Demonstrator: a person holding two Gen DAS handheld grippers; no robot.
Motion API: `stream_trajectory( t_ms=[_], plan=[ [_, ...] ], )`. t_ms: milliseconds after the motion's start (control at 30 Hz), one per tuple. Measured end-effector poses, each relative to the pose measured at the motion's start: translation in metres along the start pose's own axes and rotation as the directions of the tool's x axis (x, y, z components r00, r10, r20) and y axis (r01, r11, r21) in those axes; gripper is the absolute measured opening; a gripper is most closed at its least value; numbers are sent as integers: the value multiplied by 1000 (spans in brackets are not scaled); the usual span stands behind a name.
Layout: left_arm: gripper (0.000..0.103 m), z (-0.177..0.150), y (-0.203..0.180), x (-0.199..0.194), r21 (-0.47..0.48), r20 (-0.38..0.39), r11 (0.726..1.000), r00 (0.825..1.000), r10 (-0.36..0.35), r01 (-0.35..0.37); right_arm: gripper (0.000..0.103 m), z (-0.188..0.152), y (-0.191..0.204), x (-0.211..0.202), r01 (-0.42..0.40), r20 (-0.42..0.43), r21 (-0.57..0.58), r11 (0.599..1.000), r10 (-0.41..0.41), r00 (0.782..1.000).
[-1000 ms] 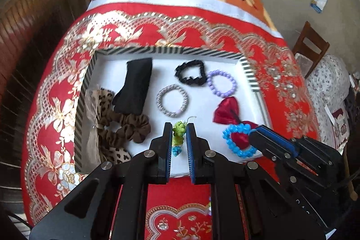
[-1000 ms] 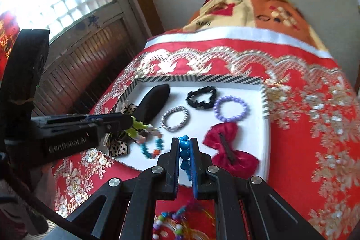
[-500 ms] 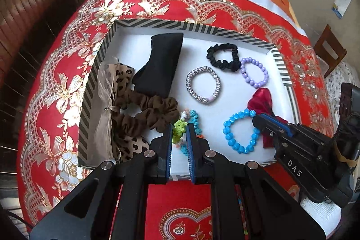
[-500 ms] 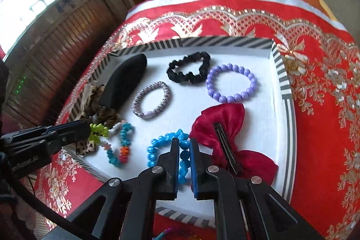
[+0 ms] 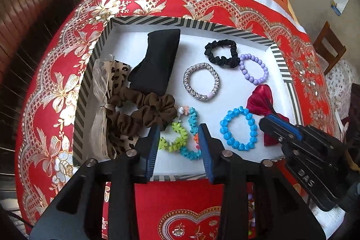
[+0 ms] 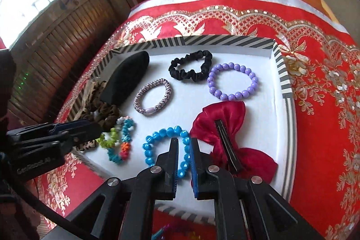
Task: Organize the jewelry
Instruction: 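Withdraw both tools from the box toward the last bracelets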
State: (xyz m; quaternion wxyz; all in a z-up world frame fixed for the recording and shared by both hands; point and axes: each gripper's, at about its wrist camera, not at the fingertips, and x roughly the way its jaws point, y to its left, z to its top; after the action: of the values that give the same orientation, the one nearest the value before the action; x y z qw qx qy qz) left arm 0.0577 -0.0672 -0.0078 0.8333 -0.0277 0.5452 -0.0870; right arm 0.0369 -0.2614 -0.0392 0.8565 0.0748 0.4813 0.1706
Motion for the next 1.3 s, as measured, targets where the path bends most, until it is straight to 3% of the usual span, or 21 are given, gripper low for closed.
stream_trajectory(
  t_ms=[133,467,833,1000,1300],
  plan=[
    [36,-6,0,-10,3,25,1000,1000,6,-6,27,-6,3,-20,-3,38,9,1000,3,999],
    [36,-31,-15,-33,38,58,999,998,-21,19,32,-33,5,-65,68,85,52,996,-72,994],
    [36,-74,-27,-44,102,35,993,997,-63,59,34,-101,-6,-100,166,98,158,973,-183,978],
    [36,-94,-33,-54,140,35,988,997,-73,67,34,-124,-11,-112,186,92,213,959,-210,973],
    [36,-118,-34,-71,165,48,984,996,-79,71,36,-141,11,-125,189,108,204,960,-214,971]
  ],
)
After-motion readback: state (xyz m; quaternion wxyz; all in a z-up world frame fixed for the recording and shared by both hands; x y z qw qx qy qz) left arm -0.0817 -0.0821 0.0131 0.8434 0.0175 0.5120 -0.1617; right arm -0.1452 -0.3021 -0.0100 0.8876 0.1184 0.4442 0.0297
